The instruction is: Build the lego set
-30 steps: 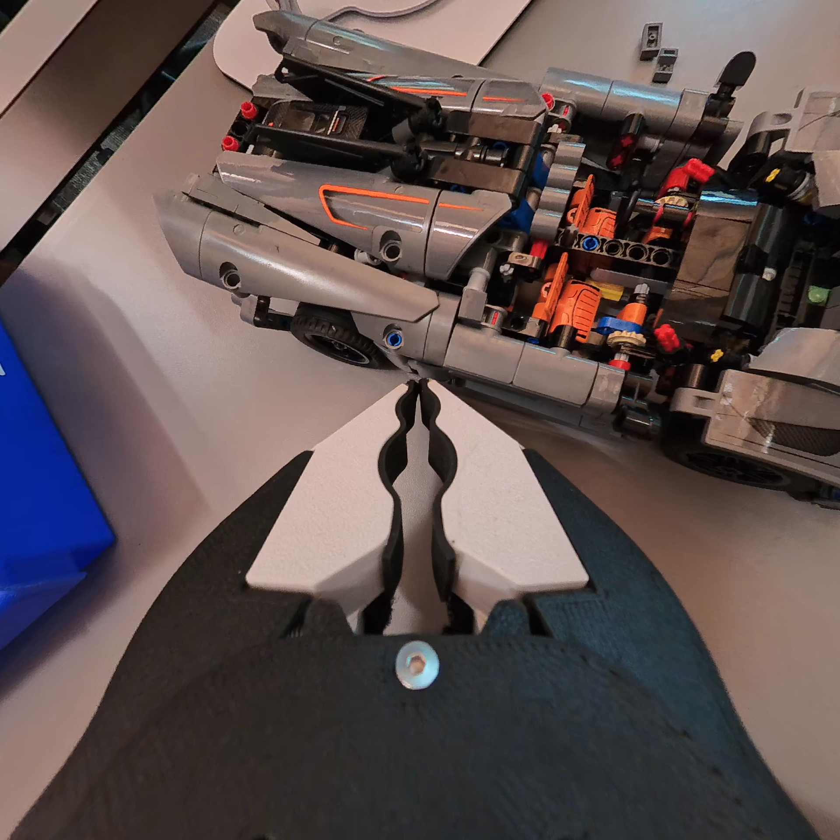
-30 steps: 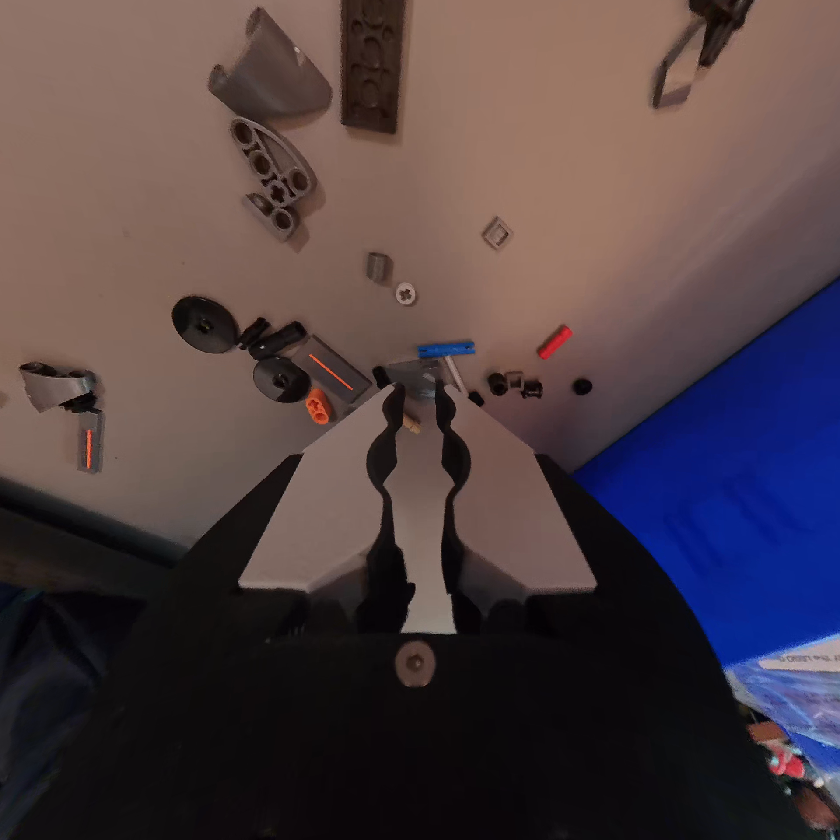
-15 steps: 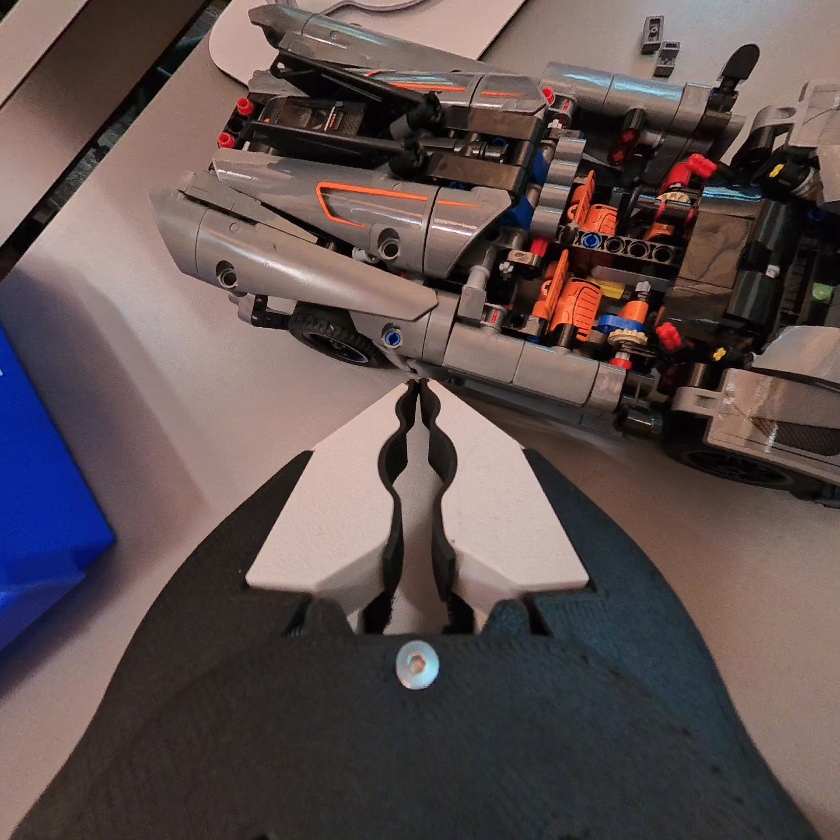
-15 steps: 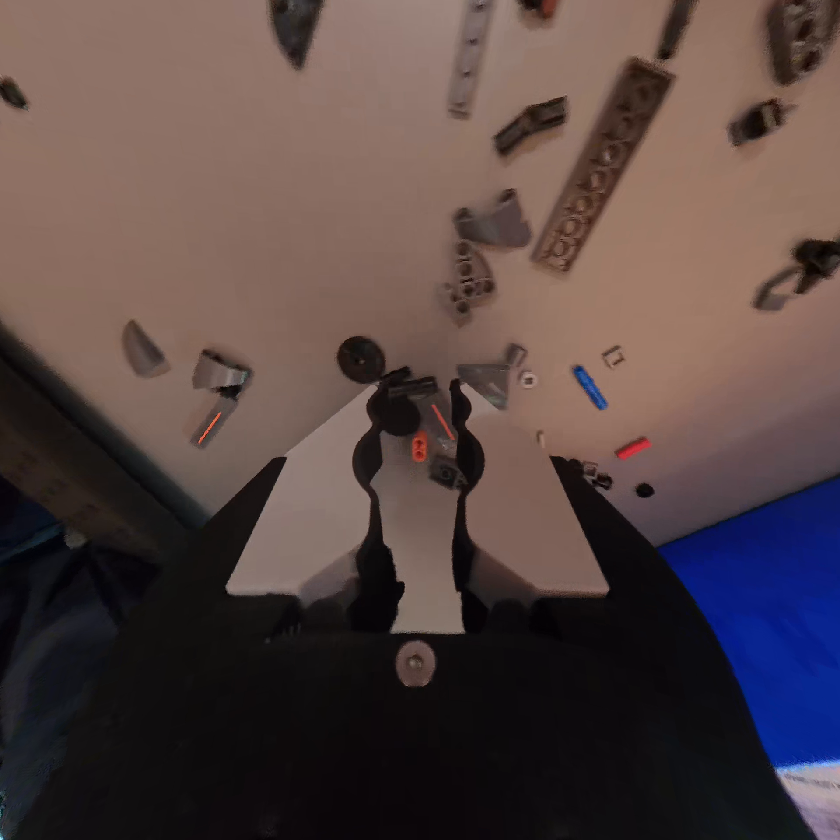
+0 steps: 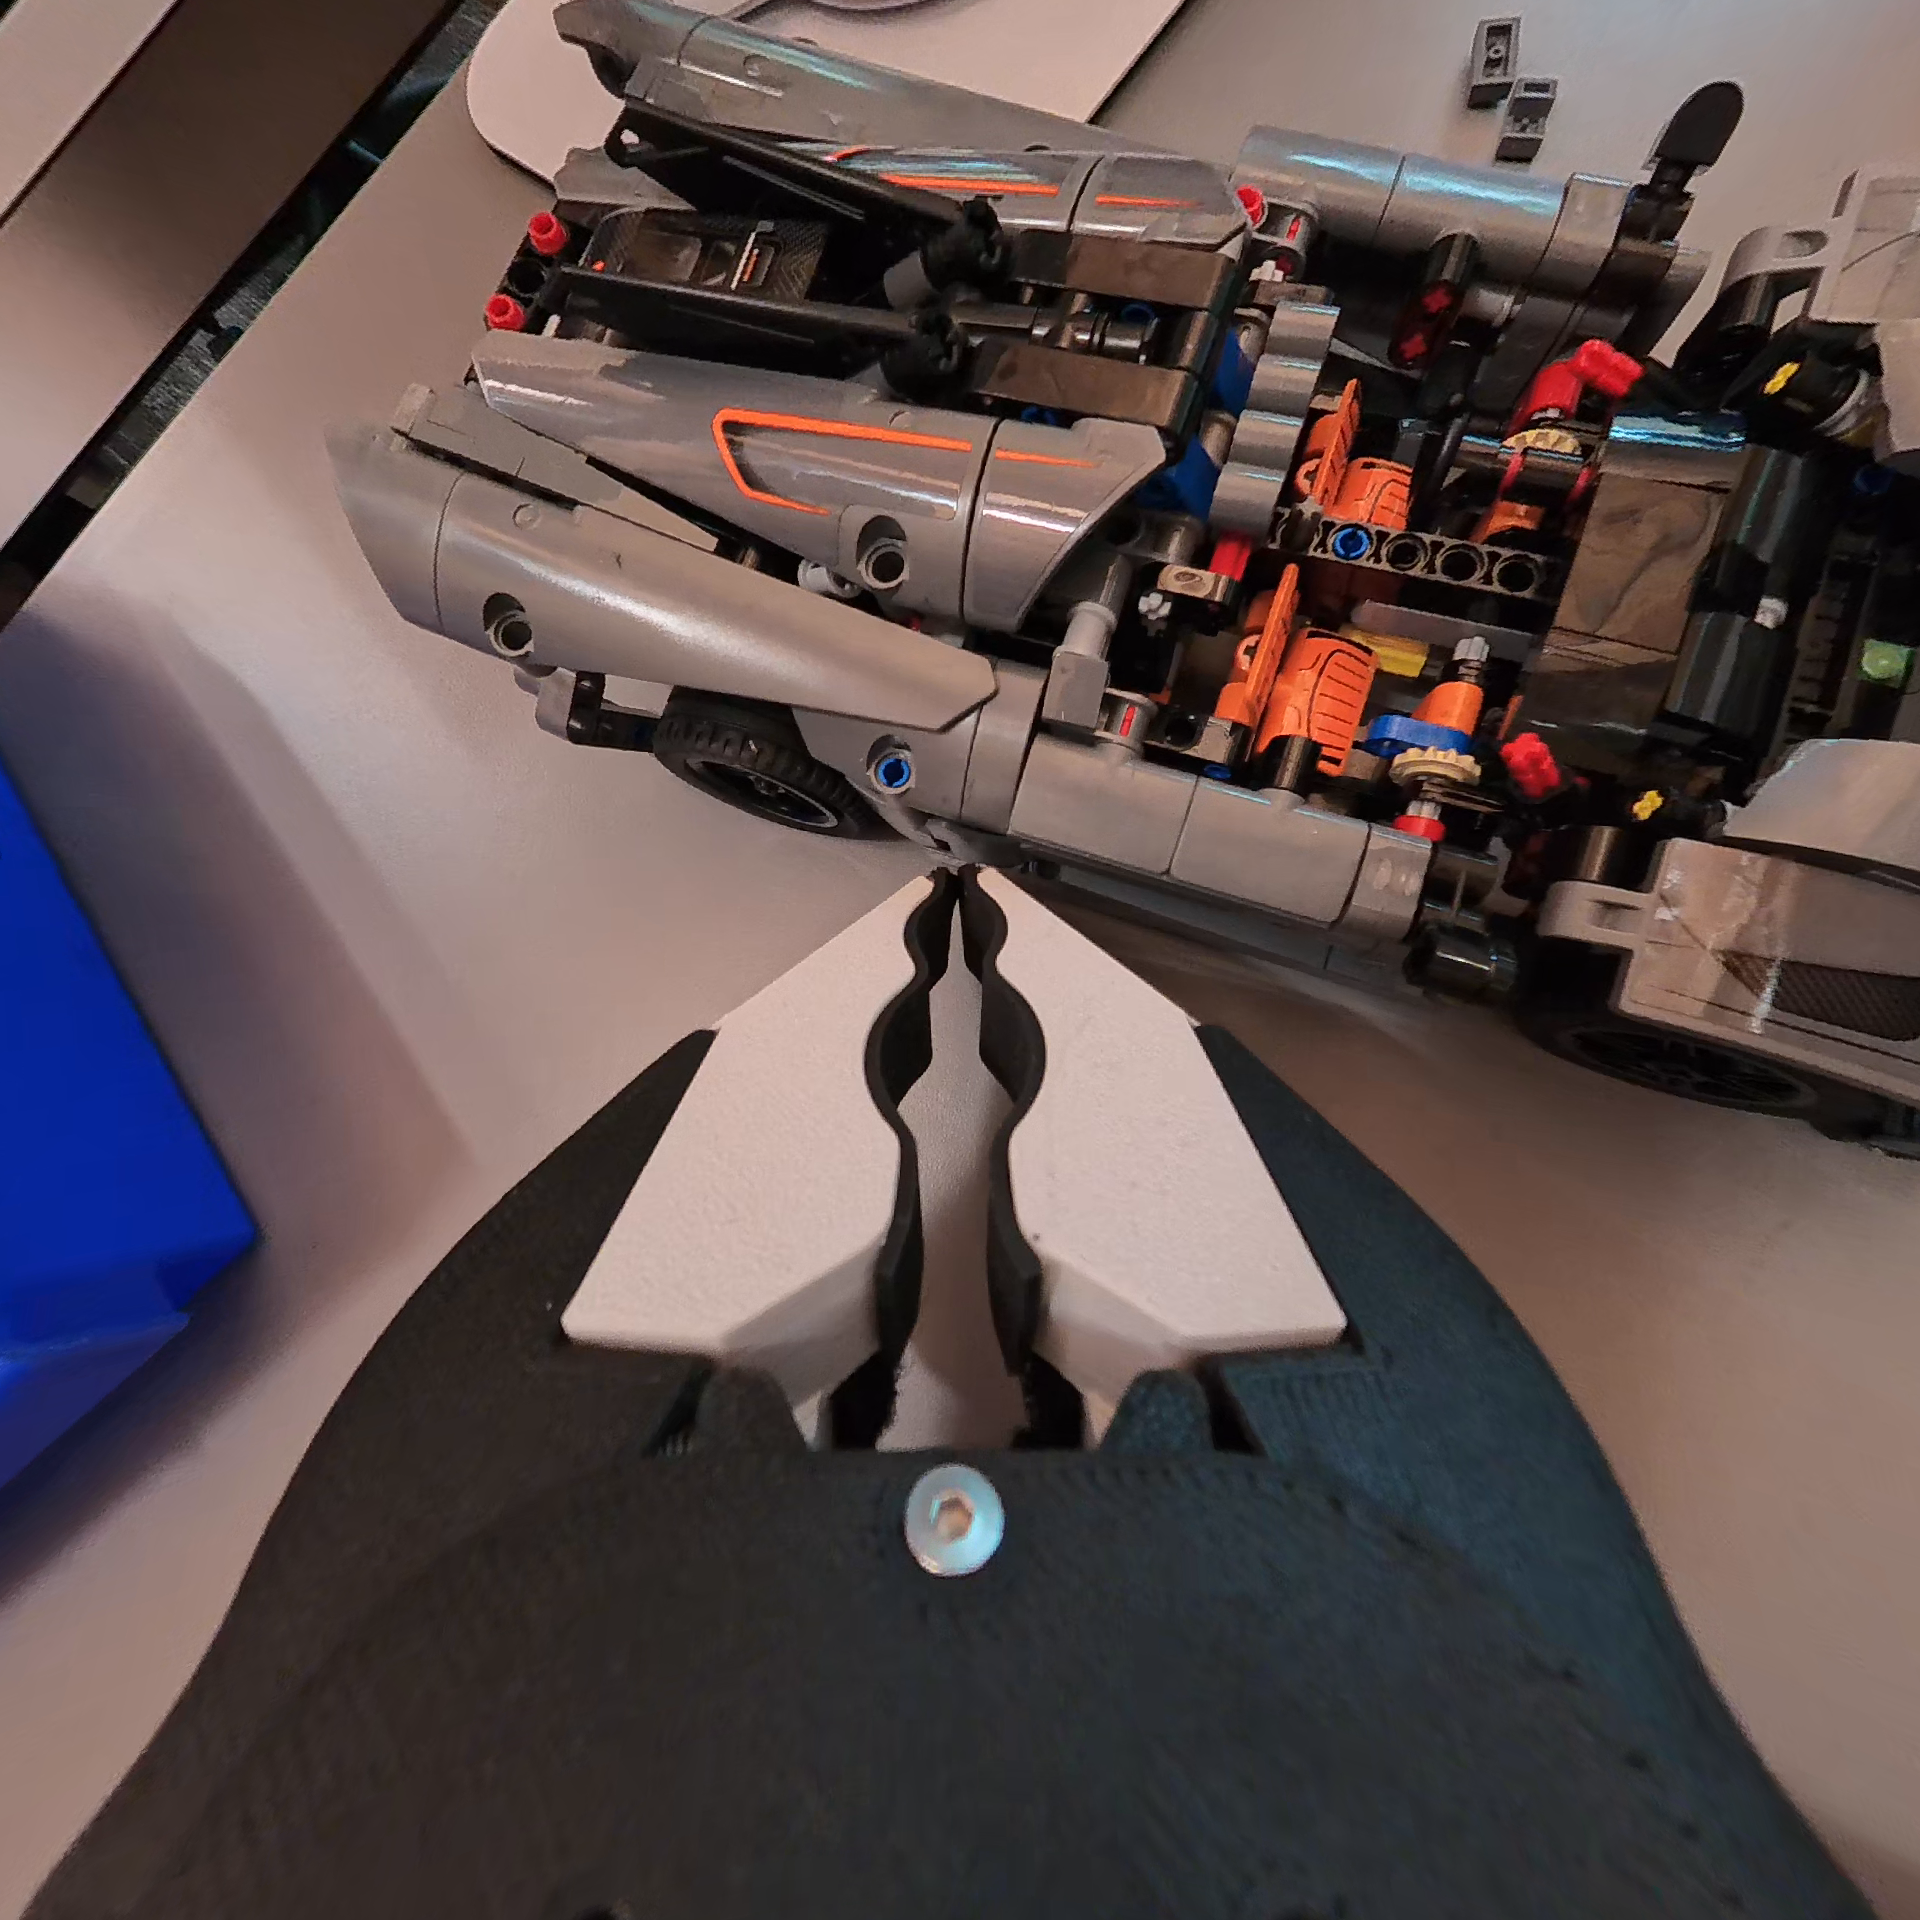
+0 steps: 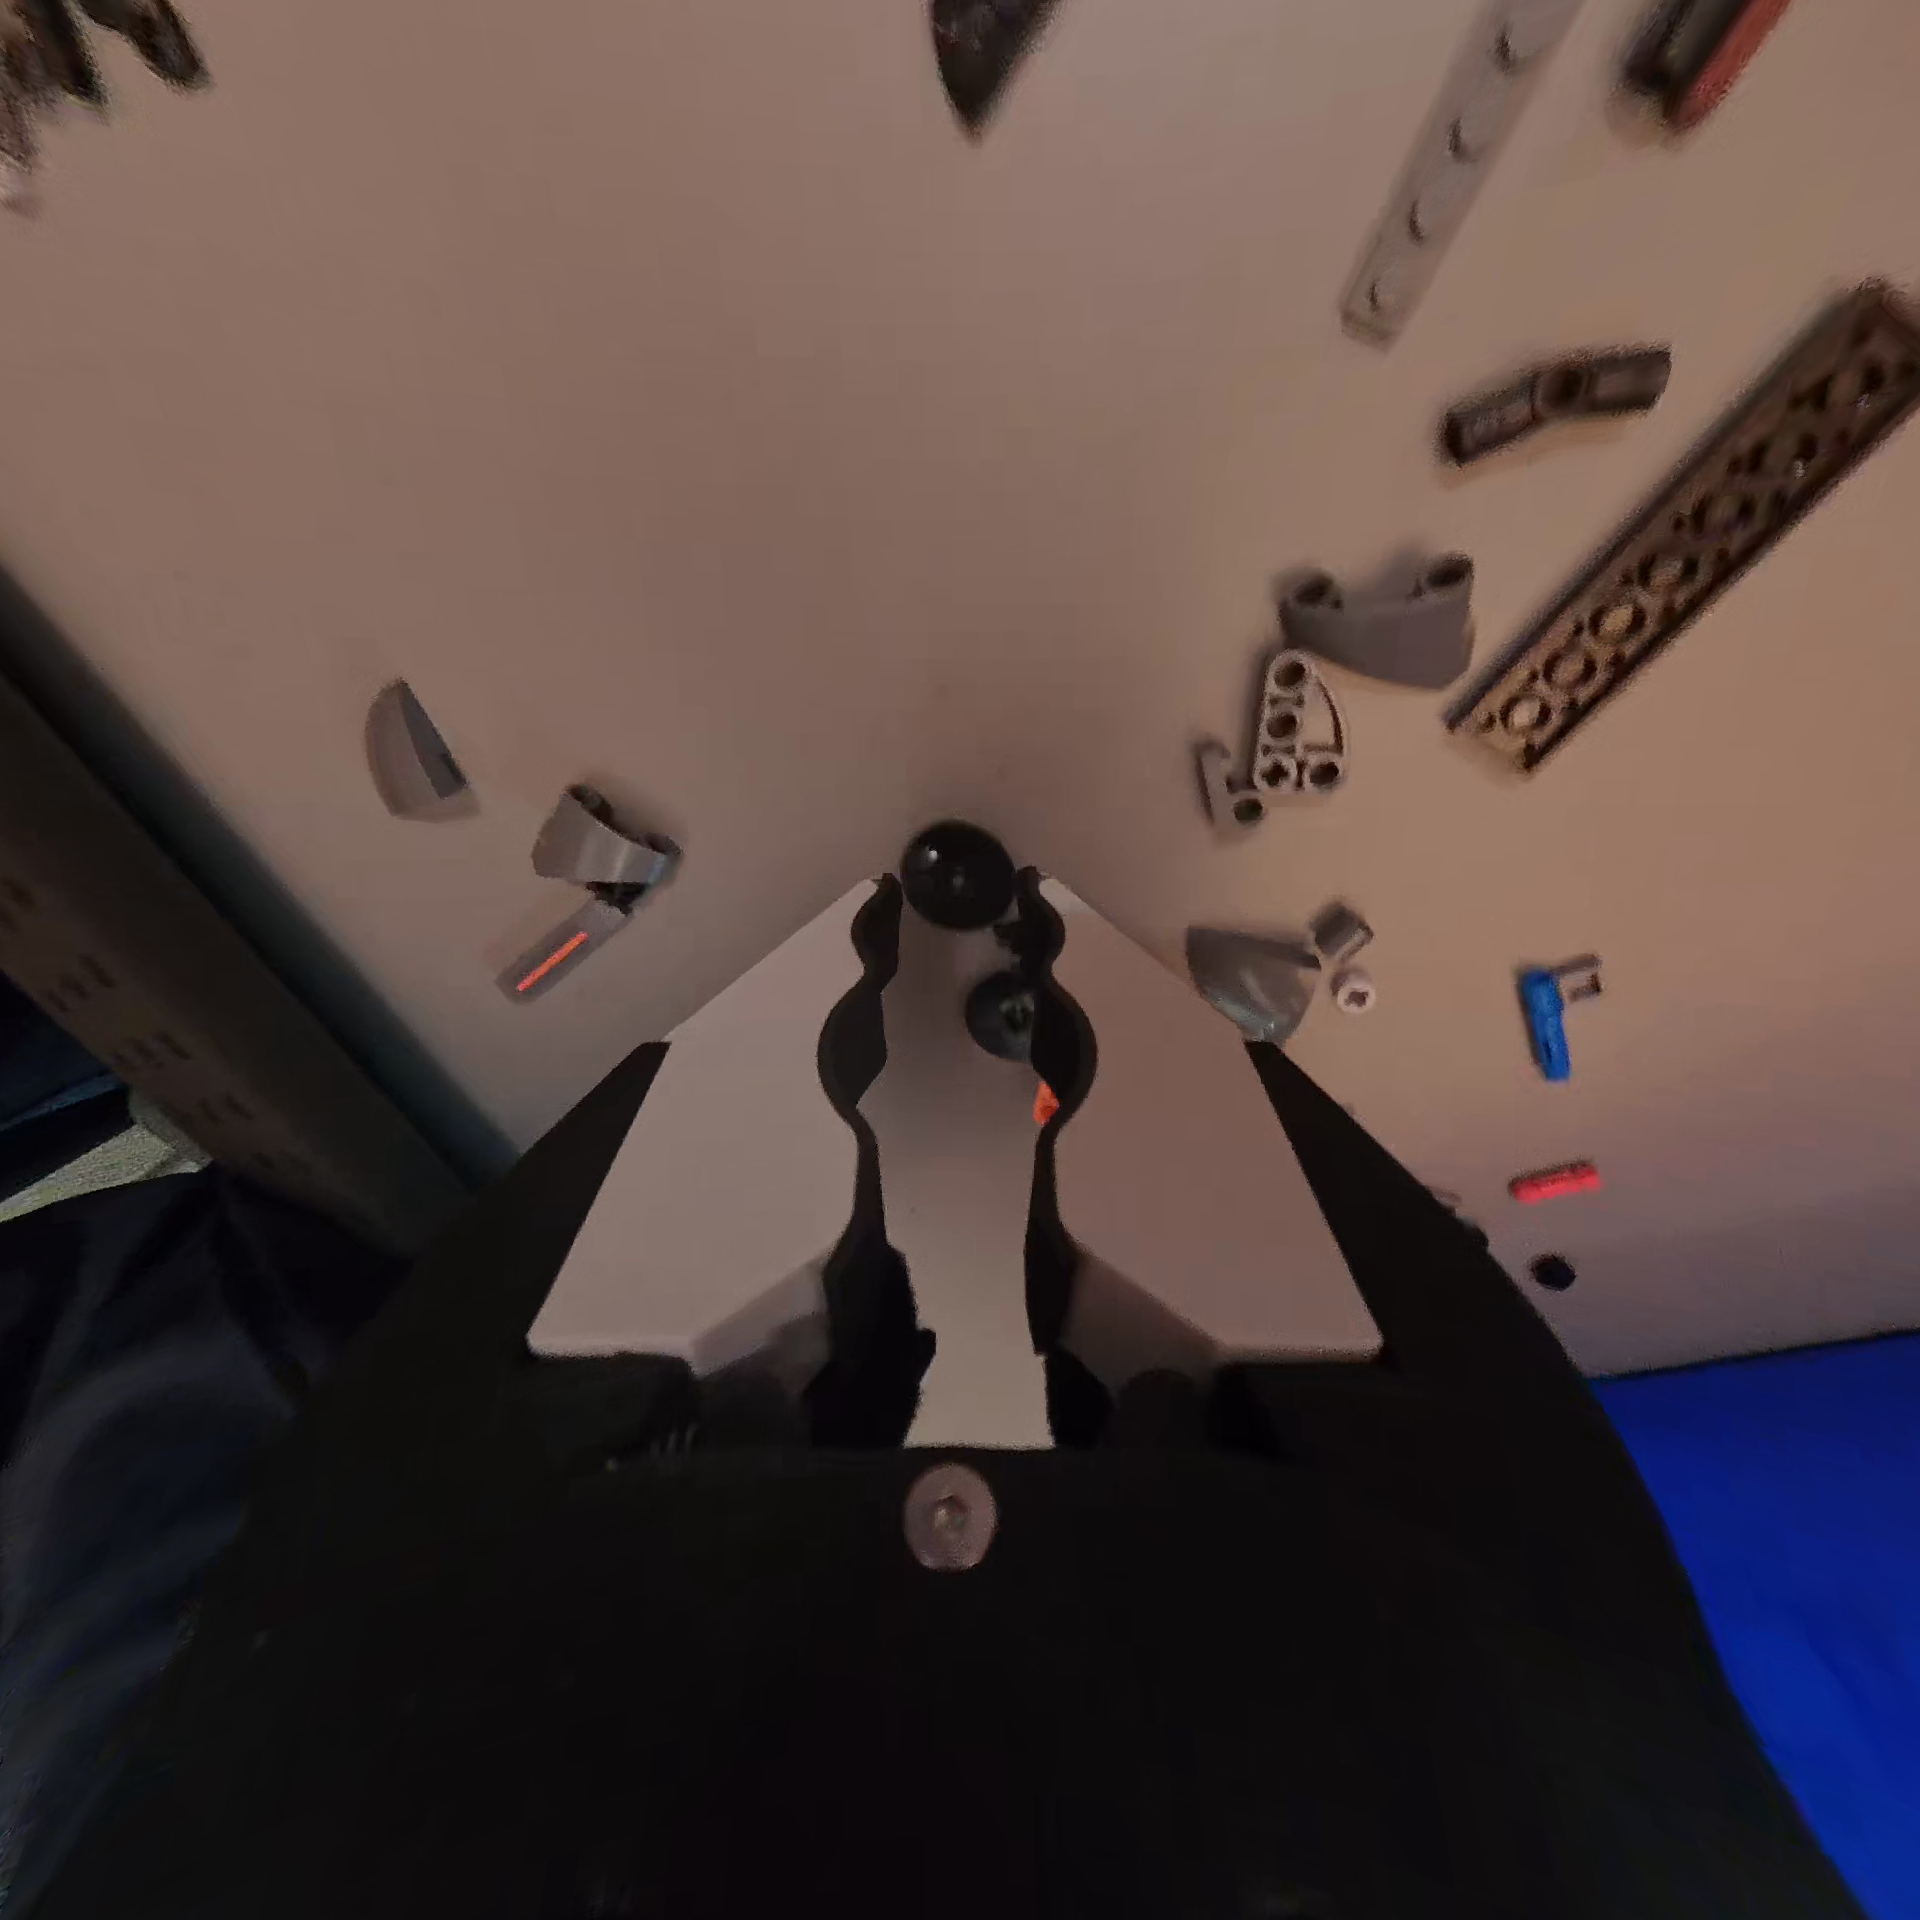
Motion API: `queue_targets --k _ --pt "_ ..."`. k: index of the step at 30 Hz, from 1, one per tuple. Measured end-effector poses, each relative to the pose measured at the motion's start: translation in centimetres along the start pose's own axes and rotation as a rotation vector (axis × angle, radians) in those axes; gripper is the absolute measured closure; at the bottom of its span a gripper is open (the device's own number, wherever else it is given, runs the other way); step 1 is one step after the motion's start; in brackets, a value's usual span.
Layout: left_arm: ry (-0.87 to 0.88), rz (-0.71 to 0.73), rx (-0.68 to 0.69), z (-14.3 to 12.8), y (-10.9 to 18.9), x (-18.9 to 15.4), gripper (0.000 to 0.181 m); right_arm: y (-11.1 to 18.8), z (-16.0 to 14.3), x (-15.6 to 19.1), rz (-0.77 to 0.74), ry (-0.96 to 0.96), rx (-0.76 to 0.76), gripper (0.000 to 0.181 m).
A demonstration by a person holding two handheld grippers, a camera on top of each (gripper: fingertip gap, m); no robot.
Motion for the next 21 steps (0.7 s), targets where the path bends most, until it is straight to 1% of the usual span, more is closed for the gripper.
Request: queue_targets --k 4,9,13,17,21 --pt "-0.002 0.001 -0.002 0.1 0.0 0.0 0.181 0.6 1.5 1.5 0.029 0.081 -0.064 0.16" --pt "-0.004 0.001 -0.001 0.1 0.1 0.0 0.181 1.3 2.7 4.3 0.121 0.167 -0.113 0.155" --pt "-0.002 0.003 -0.004 0.0 0.2 0.0 0.181 0.9 2.2 6.3 0.175 0.225 -0.062 0.151" --pt "-0.002 0.003 -0.001 0.0 0.1 0.0 0.181 0.2 1.2 6.9 0.188 0.233 -0.01 0.154" --pt "-0.002 0.001 0.004 0.0 0.0 0.0 0.181 -0.4 1.0 7.1 0.196 0.25 0.015 0.161"
Point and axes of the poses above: each gripper's, where its closed fingertips meet, y back along the fingers, z out of its top, x = y × z across the jaws, the point moved 1 cm from there along y, back along the fingers, and after that the axes turned 14 degrees about -z, right-handed, at the moved point
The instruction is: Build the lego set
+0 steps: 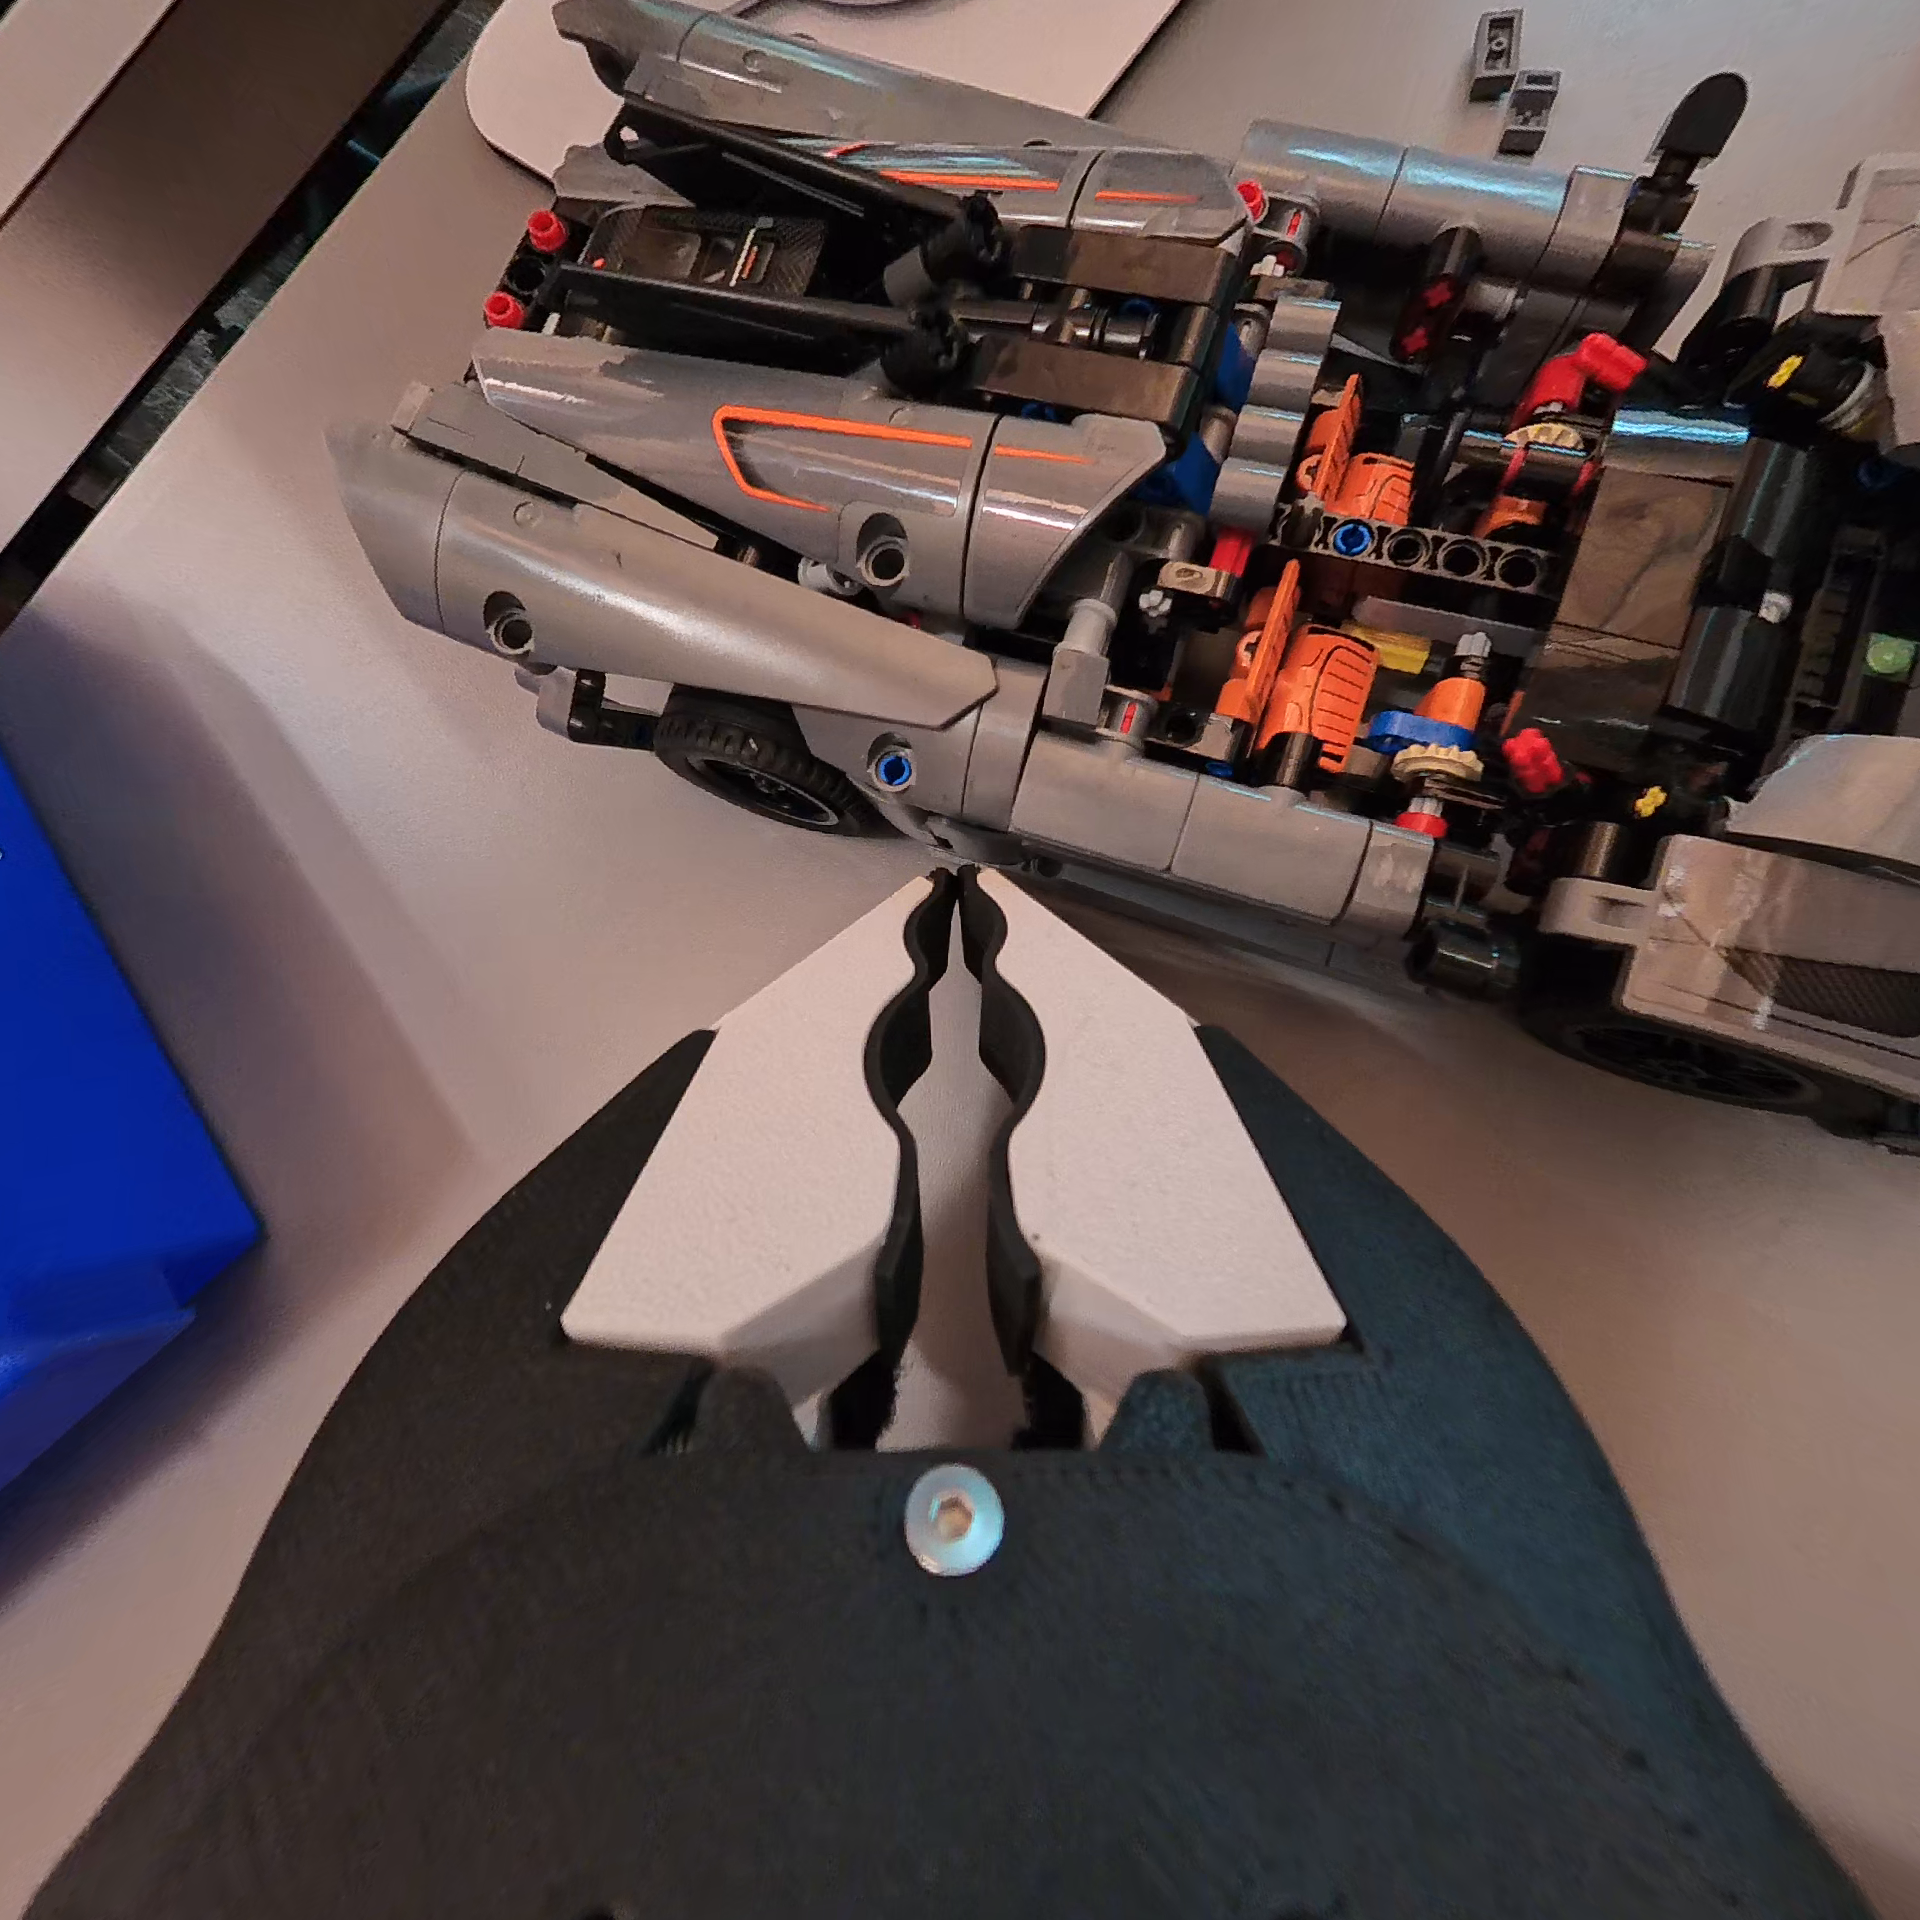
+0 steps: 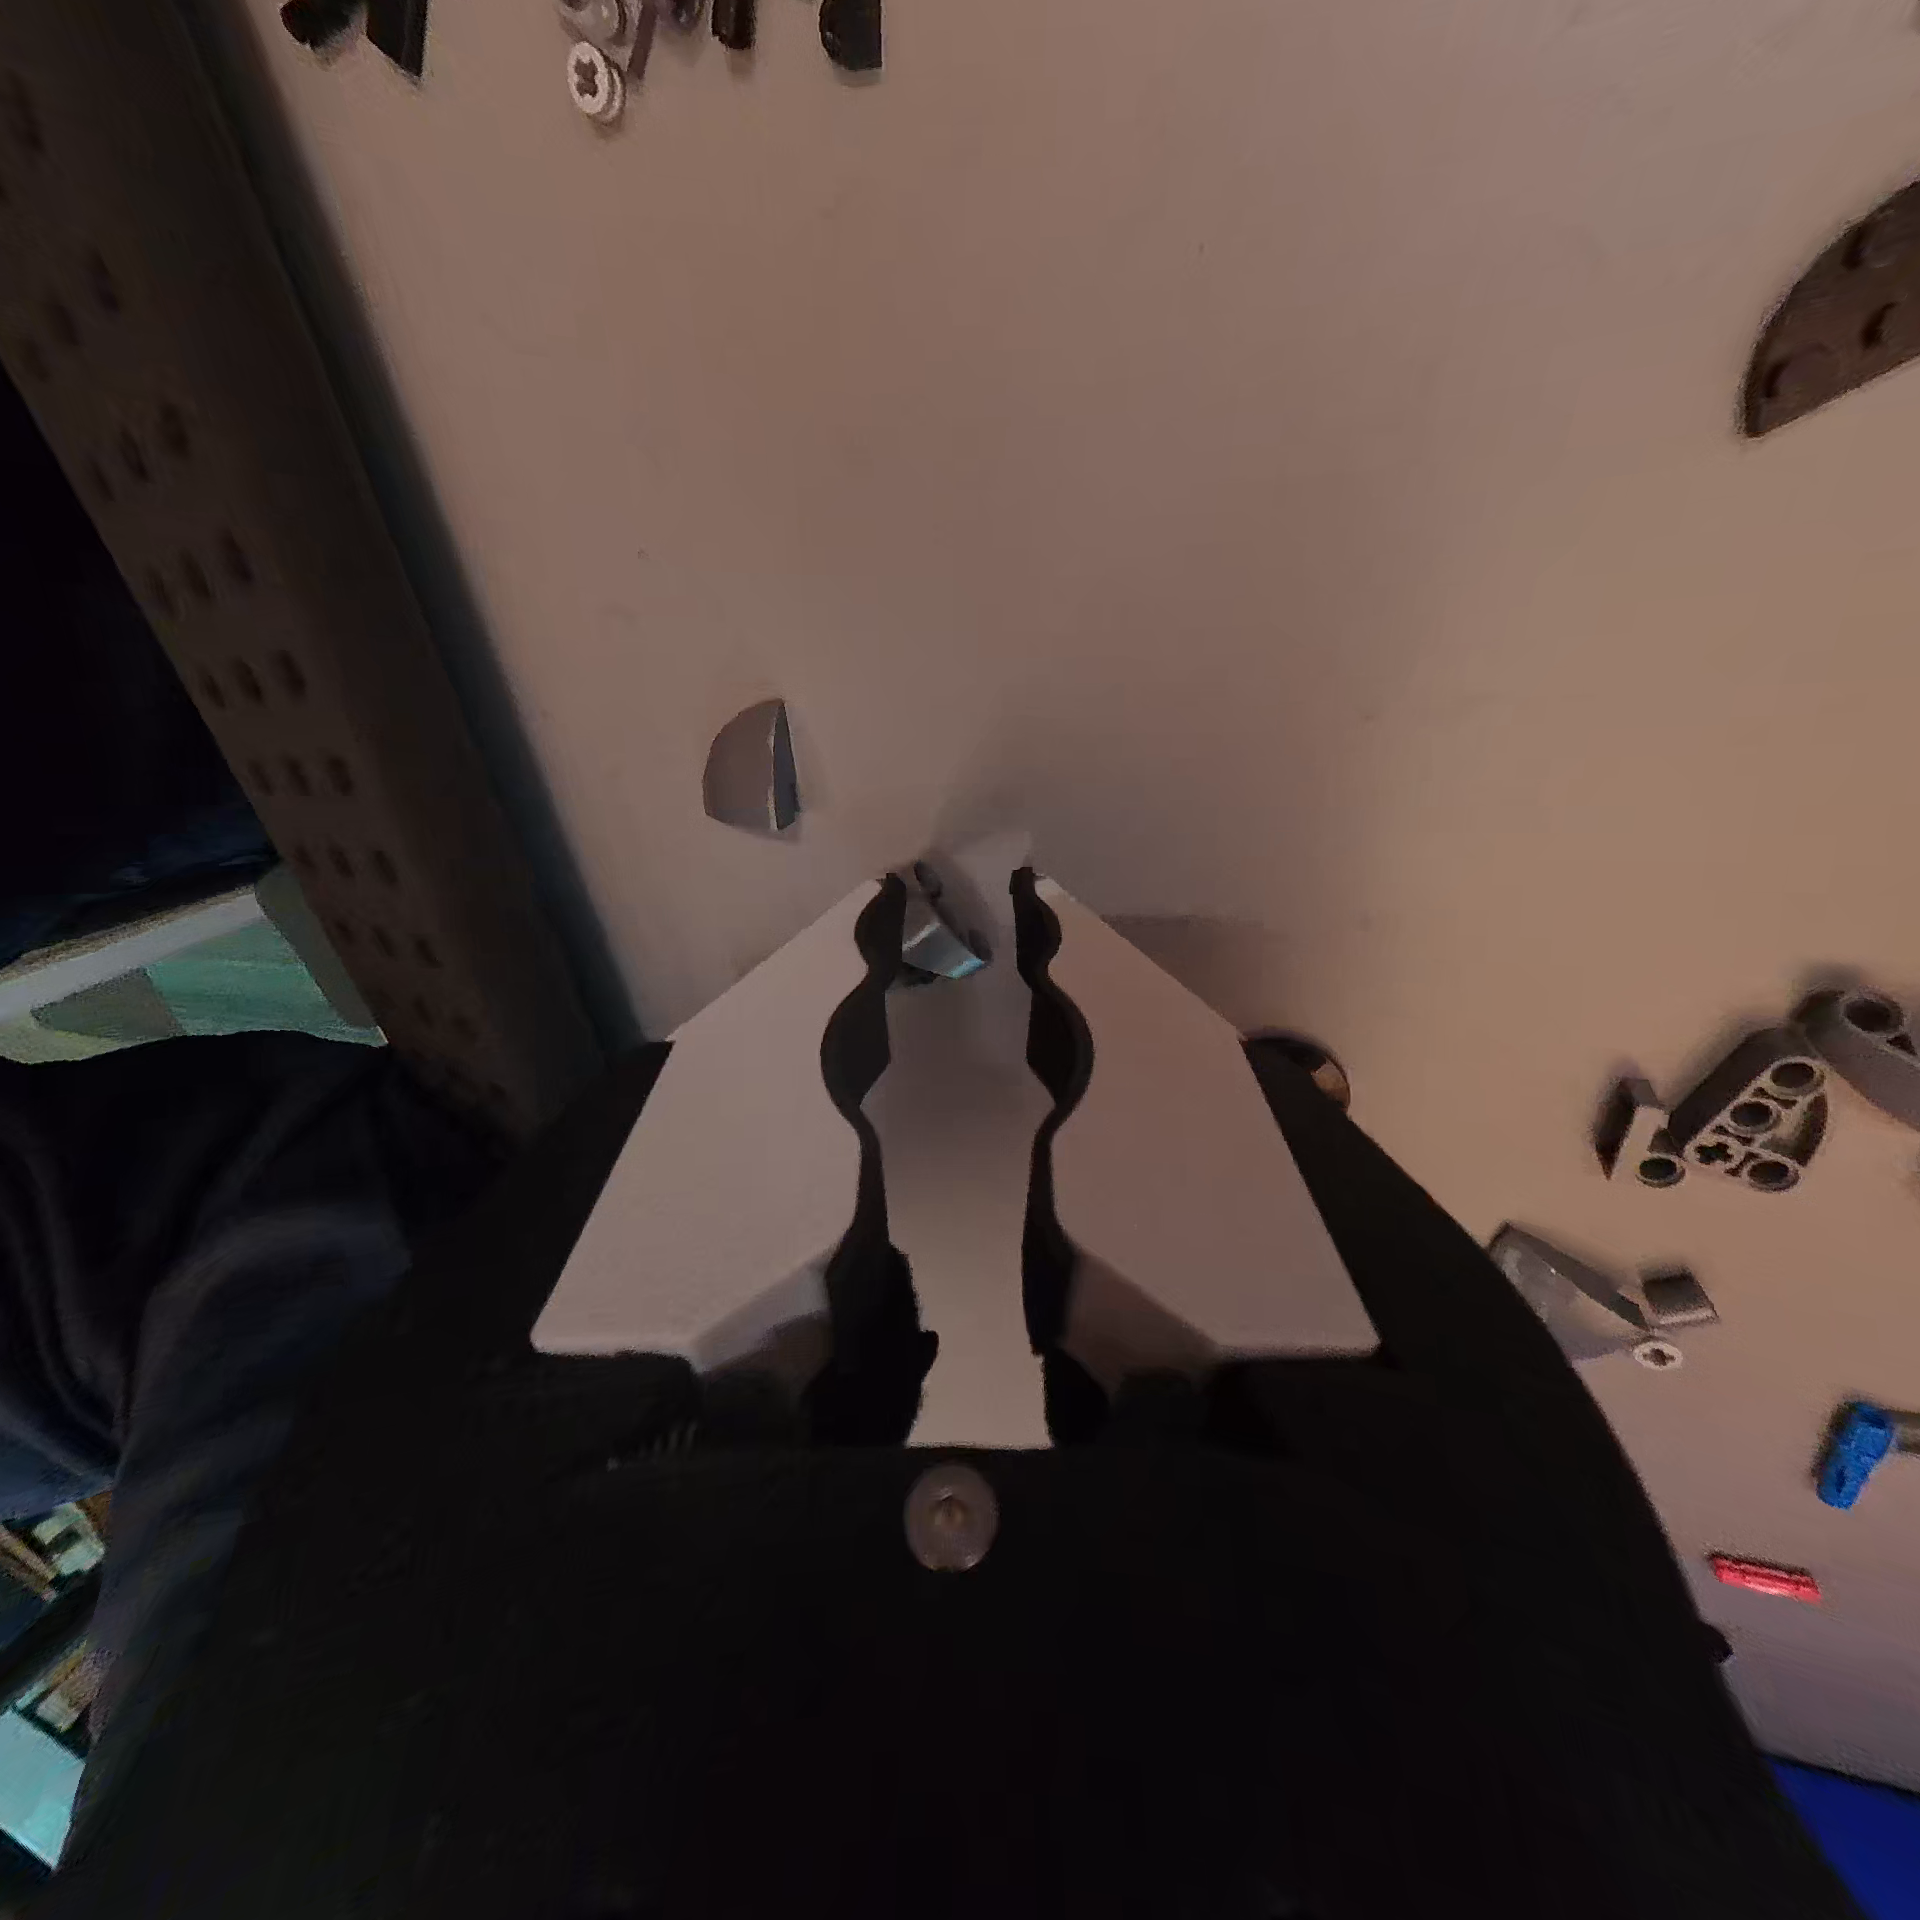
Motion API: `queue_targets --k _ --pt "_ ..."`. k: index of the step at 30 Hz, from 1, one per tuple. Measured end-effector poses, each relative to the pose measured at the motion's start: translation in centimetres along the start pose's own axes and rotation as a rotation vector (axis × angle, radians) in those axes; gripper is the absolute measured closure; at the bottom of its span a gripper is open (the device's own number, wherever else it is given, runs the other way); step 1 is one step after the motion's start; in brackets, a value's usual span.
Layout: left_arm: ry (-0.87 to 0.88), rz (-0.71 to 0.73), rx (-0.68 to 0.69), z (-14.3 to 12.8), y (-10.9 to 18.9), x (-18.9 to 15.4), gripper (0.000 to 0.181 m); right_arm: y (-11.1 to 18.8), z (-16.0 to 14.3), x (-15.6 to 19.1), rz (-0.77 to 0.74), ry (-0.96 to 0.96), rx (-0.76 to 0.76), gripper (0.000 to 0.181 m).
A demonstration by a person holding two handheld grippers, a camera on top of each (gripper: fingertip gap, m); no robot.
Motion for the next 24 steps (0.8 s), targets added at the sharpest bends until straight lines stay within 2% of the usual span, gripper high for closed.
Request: queue_targets --k 4,9,12,15,17,21,24 --pt "0.002 0.001 0.0 0.0 0.0 0.0 0.181 -0.3 0.1 0.0 0.006 0.006 0.021 0.167" --pt "0.001 -0.001 0.0 0.0 0.0 0.0 0.181 -0.4 -0.2 -1.3 -0.059 -0.005 0.026 0.181" --pt "0.001 -0.001 -0.001 0.0 0.0 0.0 0.181 0.2 0.9 -2.2 -0.115 -0.011 -0.036 0.177" --pt "0.003 0.0 -0.002 0.0 0.0 0.0 0.181 1.2 3.4 -2.0 -0.151 0.049 -0.154 0.169" --pt "0.004 -0.001 0.0 -0.1 0.0 0.0 0.181 1.7 6.0 -1.2 -0.175 0.135 -0.249 0.171" --pt "0.006 -0.002 0.002 -0.1 -0.1 0.1 0.181 1.1 10.8 2.4 -0.126 0.328 -0.378 0.167" --pt "0.006 0.001 -0.001 -0.1 0.0 0.1 0.181 0.1 12.5 5.1 -0.057 0.436 -0.4 0.164"
Point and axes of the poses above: each gripper's, where its closed fingertips meet, y back along the fingers, z out of its top, x = y × z across the jaws, the point moved 1 cm from there along y, back along the fingers, and after that the axes turned 14 degrees about -z, right-handed, at the moved point
